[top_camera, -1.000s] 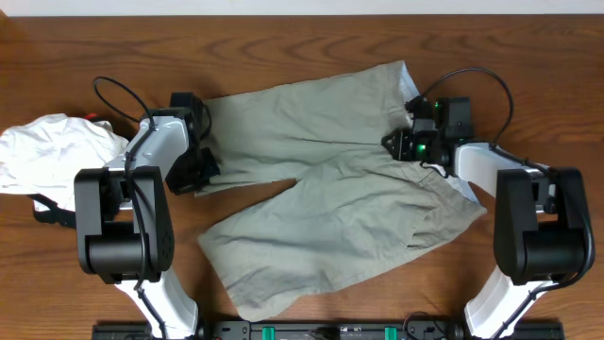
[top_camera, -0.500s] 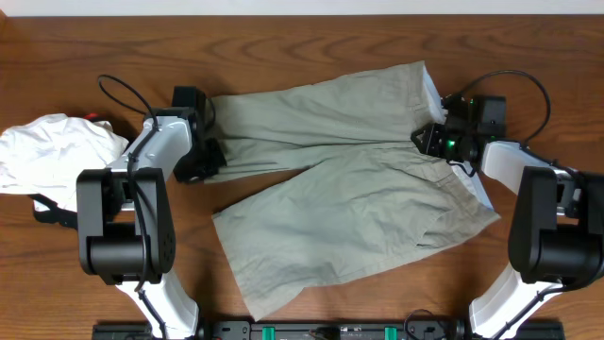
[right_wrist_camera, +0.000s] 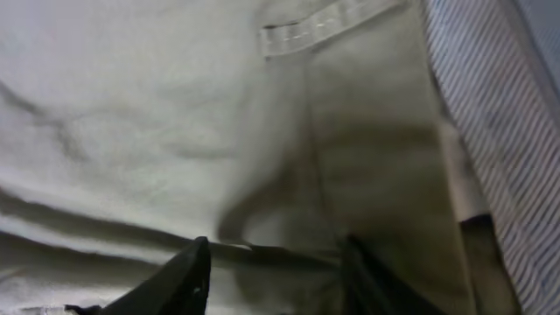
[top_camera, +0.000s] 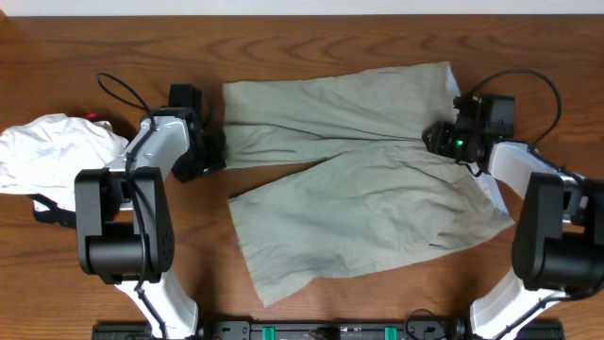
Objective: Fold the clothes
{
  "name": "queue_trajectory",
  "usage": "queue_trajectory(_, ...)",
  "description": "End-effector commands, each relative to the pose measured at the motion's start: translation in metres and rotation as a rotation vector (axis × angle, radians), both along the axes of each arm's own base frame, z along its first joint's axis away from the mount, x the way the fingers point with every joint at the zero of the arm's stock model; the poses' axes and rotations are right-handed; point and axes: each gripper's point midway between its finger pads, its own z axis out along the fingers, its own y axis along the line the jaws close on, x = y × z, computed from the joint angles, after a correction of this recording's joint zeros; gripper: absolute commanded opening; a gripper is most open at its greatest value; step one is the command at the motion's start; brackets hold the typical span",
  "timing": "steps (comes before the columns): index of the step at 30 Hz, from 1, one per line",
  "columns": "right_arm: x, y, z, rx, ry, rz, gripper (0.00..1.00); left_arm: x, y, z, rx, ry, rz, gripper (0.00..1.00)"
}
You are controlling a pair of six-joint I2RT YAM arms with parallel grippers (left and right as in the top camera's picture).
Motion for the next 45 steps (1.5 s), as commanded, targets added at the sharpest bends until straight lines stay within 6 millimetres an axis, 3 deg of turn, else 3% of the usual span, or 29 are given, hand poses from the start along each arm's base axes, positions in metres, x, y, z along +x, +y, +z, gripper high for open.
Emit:
queue_trajectory(1,-0.013,-0.036,0.012,-0.122,0.010,-0.109,0.50,0.014,-0.002,0.035,-0.021,-0.086,-0.021,0.55)
queue_trajectory(6,-0.022,-0.042,0.090,-0.153,-0.102,-0.138,0.56,0.001,-0.006,0.093,-0.040,-0.176,-0.025,0.56)
queue_trajectory(9,-0.048,-0.050,0.116,-0.181,-0.089,-0.200,0.58,-0.019,-0.021,0.118,-0.127,-0.181,-0.039,0.59)
queue_trajectory(12,-0.085,-0.060,0.127,-0.204,-0.011,-0.306,0.59,-0.044,-0.032,0.128,-0.191,-0.128,-0.044,0.60)
queue_trajectory(19,-0.169,-0.055,0.116,-0.182,0.271,-0.429,0.69,-0.093,-0.041,0.102,-0.235,0.062,-0.037,0.62)
queue_trajectory(23,-0.195,-0.054,0.108,-0.188,0.383,-0.469,0.72,-0.129,-0.059,0.076,-0.343,0.177,-0.038,0.62)
queue_trajectory(28,-0.203,-0.054,0.101,-0.182,0.418,-0.514,0.73,-0.169,-0.081,0.055,-0.492,0.282,-0.055,0.62)
queue_trajectory(31,-0.204,-0.053,0.096,-0.173,0.423,-0.515,0.73,-0.184,-0.088,0.049,-0.539,0.313,-0.069,0.62)
queue_trajectory(38,-0.210,-0.047,0.077,-0.123,0.449,-0.527,0.74,-0.205,-0.094,0.043,-0.584,0.349,-0.131,0.62)
queue_trajectory(45,-0.210,-0.048,0.077,-0.124,0.447,-0.530,0.73,-0.217,-0.105,0.042,-0.577,0.379,-0.241,0.62)
